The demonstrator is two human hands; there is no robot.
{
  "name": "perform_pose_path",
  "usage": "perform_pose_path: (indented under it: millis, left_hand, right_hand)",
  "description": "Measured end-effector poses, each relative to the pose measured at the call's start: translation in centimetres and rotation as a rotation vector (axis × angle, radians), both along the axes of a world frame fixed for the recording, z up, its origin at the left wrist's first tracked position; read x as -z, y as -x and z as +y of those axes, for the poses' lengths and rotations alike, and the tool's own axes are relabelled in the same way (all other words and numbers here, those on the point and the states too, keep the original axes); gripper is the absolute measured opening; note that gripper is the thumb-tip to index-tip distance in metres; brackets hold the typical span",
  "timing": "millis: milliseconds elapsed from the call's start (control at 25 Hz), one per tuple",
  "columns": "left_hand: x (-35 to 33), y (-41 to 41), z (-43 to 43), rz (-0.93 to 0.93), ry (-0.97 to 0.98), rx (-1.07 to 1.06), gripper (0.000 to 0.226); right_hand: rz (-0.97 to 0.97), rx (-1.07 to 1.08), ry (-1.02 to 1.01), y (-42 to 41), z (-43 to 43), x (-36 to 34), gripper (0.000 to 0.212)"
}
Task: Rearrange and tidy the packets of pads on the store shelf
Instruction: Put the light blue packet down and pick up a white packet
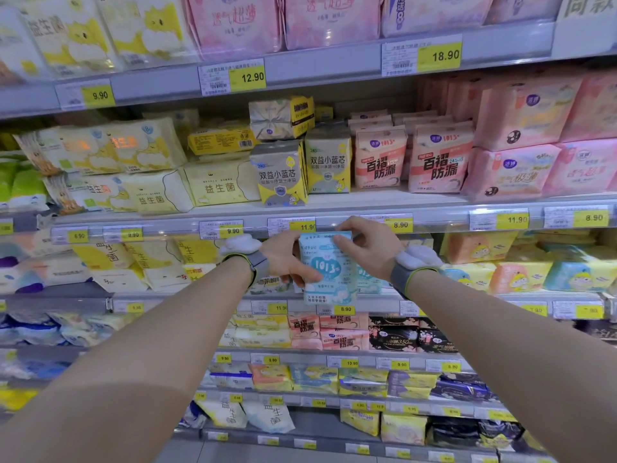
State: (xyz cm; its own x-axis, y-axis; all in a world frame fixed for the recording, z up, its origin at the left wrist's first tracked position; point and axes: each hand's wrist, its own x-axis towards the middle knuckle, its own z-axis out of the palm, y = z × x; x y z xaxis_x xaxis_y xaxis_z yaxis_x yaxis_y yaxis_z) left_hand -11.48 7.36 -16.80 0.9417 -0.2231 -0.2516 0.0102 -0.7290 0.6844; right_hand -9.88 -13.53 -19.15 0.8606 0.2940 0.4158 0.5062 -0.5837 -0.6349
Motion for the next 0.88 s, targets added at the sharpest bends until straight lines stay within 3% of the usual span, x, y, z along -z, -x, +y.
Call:
perform_pose_path:
  millis: [360, 760, 880]
  left_hand:
    - [3.1, -0.3, 2.0, -0.009, -0.029, -0.092, 0.049]
    - [4.8, -1.5, 4.0, -0.137, -0.137, -0.196, 0.048]
    - [5.0, -2.5, 4.9, -0.162, -0.185, -0.190, 0.037]
  right_hand:
    - [0.135, -0.013, 0.085, -0.2, 1.1, 2.1, 0.039]
    - [0.211, 0.107, 0.425, -3.0, 2.0, 4.3, 0.030]
    - [0.239, 0.096, 0.543, -4.1, 2.8, 5.0, 0.034]
